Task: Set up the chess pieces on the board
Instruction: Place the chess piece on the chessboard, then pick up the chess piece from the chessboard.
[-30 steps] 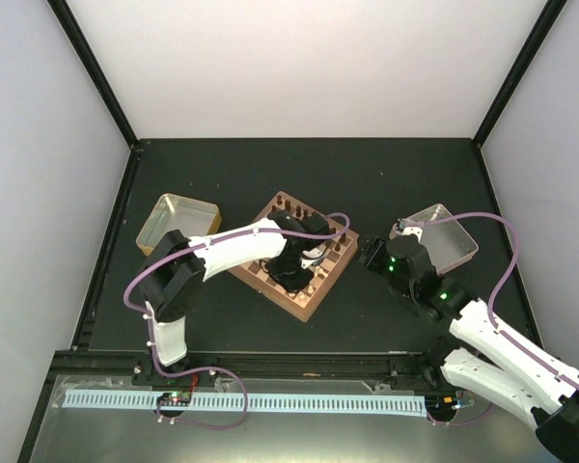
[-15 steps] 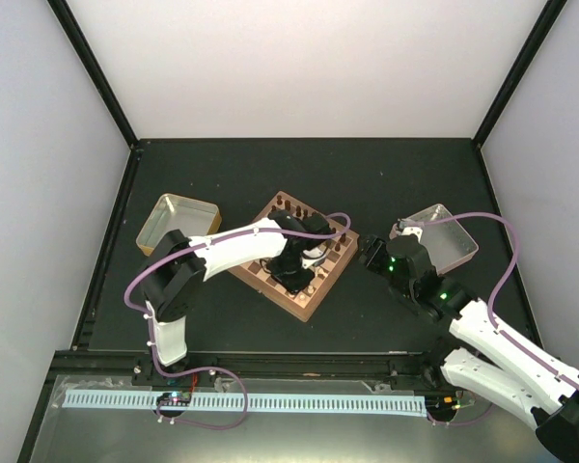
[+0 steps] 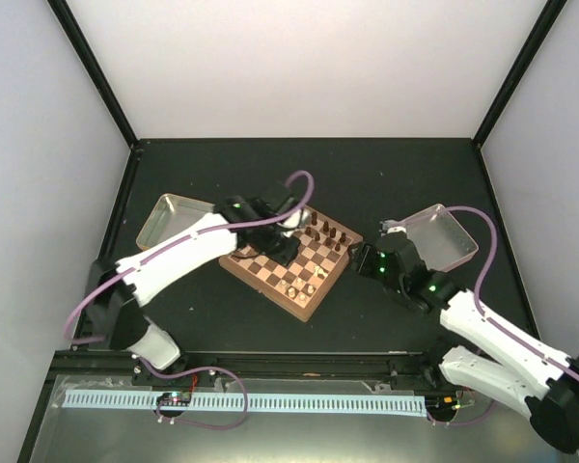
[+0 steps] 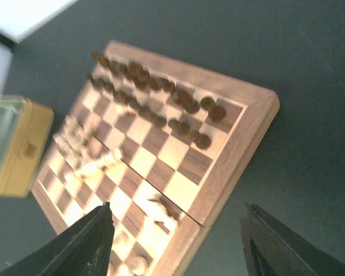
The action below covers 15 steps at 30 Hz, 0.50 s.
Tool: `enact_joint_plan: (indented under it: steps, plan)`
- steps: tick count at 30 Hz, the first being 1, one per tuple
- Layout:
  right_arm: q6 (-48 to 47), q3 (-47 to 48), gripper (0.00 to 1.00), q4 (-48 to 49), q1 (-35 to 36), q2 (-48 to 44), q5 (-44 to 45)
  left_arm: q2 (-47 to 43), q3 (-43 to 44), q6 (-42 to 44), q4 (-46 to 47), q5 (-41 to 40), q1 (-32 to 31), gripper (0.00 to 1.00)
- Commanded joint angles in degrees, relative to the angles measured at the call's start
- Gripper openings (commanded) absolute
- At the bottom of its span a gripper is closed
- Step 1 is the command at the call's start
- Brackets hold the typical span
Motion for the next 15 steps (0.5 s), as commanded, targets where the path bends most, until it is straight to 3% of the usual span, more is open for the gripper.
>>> enact_joint_plan:
  steps: [1, 6, 15]
  plan:
    - [-8.5, 3.6, 0.59, -1.8, -0.3, 6.6, -7.8, -9.5, -5.4, -5.4, 9.3, -5.5, 4.4, 0.39]
    - [-16.6, 10.0, 0.51, -5.9, 0.2, 17.4, -12.4, -21.1, -14.4, -7.5, 18.7, -7.9, 8.0, 0.41]
    - [-23.9, 20.4, 0.37, -12.4, 4.4, 35.2, -11.6, -39.8, -31.4, -9.1, 37.2, -12.6, 9.8, 0.51]
